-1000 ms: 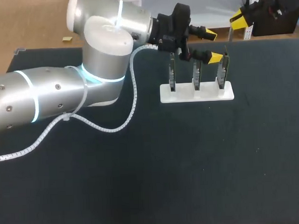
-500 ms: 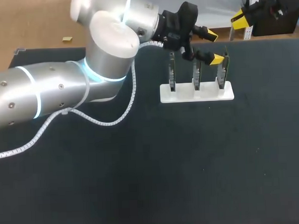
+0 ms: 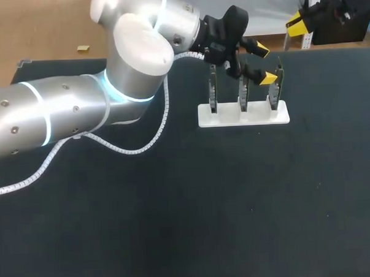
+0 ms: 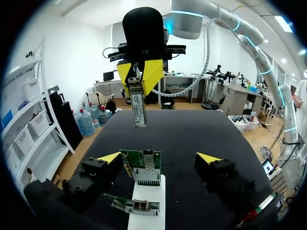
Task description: Pick up the optical module with the left hand, and insert it into the network port with the right hand.
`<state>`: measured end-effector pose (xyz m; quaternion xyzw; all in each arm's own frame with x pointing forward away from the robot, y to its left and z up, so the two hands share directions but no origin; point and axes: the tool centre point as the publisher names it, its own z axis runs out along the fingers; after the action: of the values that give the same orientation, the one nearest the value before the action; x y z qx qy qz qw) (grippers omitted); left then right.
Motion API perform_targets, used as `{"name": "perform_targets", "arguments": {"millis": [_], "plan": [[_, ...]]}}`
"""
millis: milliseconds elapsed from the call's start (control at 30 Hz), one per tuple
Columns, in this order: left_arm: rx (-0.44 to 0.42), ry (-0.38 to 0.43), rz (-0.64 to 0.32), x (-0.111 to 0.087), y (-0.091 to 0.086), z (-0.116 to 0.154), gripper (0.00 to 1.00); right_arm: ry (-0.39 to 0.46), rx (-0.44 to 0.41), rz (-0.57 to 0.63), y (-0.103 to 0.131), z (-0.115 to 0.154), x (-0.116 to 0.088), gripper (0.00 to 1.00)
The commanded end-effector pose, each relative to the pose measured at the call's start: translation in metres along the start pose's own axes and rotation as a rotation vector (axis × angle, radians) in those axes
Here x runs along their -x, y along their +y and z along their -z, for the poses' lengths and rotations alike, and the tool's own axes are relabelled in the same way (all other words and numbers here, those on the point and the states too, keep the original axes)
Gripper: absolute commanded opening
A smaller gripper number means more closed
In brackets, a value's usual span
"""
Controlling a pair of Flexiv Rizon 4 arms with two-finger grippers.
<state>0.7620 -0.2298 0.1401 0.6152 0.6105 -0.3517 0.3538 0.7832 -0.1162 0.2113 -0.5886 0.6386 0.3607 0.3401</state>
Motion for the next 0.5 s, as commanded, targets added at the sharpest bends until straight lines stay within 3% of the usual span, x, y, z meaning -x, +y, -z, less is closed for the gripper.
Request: {"name": "perform_targets", "arguments": {"millis": [33, 500], "plan": [[-0.008, 0.014, 0.004, 0.0015, 0.0039, -0.0017, 1.0, -0.002, -0.01, 0.0, 0.0033, -0.0001, -0.0004, 0.0], [-0.018, 0.059, 0.019, -0.0032, 0.0032, -0.0053, 1.0, -0.004, -0.011, 0.002, 0.0031, -0.0001, -0.0004, 0.0]]}}
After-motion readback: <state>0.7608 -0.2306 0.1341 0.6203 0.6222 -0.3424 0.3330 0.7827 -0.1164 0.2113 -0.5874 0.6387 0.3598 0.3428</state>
